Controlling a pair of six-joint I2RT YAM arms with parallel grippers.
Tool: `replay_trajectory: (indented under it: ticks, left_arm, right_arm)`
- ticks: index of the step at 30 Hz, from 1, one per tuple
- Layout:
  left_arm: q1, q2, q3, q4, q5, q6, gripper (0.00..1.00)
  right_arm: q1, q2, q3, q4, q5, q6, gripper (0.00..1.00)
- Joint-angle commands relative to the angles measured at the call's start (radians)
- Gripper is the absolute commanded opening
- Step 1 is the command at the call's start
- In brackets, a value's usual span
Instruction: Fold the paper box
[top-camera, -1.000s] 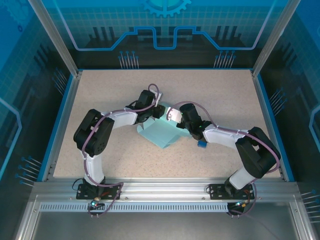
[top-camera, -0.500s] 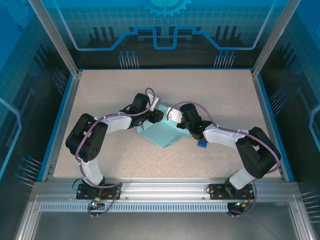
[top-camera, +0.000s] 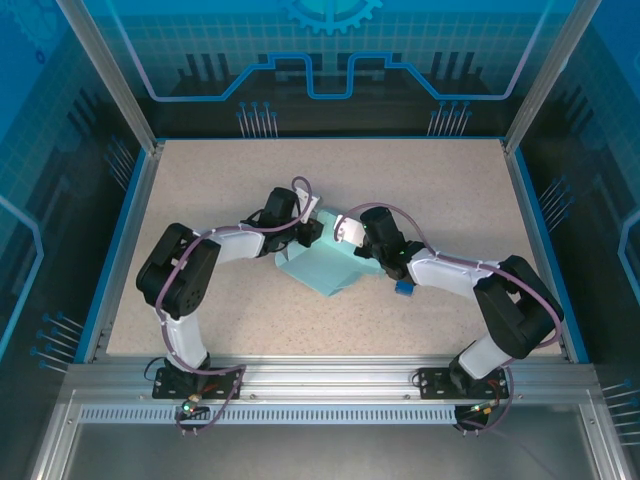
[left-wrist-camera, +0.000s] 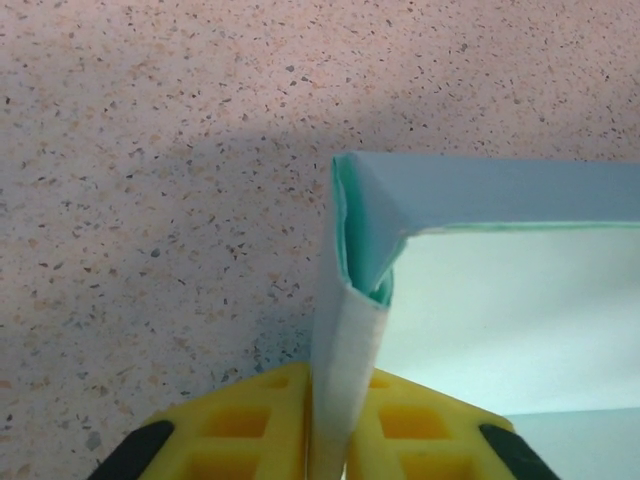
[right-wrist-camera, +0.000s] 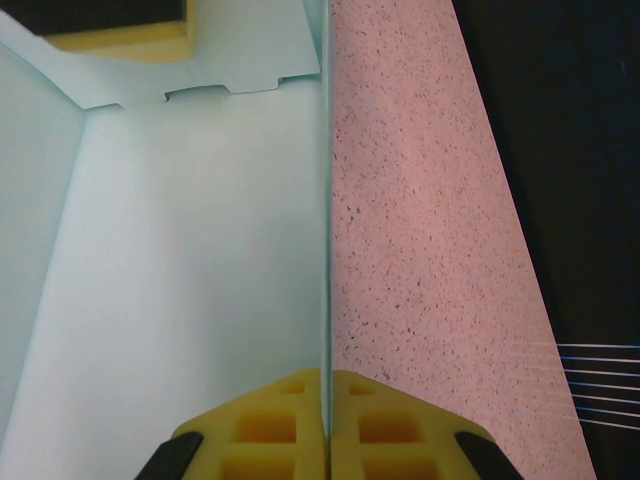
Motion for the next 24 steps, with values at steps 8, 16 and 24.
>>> replay_trajectory:
  ticks: [8,16,24]
  left_arm:
    - [-0.002,-0.043,-0.019,0.023,-0.054,0.023,0.04]
    - [-0.024,-0.093,-0.053,0.032,-0.103,0.035,0.01]
    - [-0.038,-0.124,-0.129,0.145,-0.144,0.031,0.01]
  right_arm:
    - [-0.007,-0.043,0.049,-0.061,-0.034,0.048,0.14]
    - [-0.005,-0.094,0.105,-0.143,-0.106,0.176,0.41]
    - [-0.042,-0.245,0.131,-0.260,-0.299,0.407,0.45]
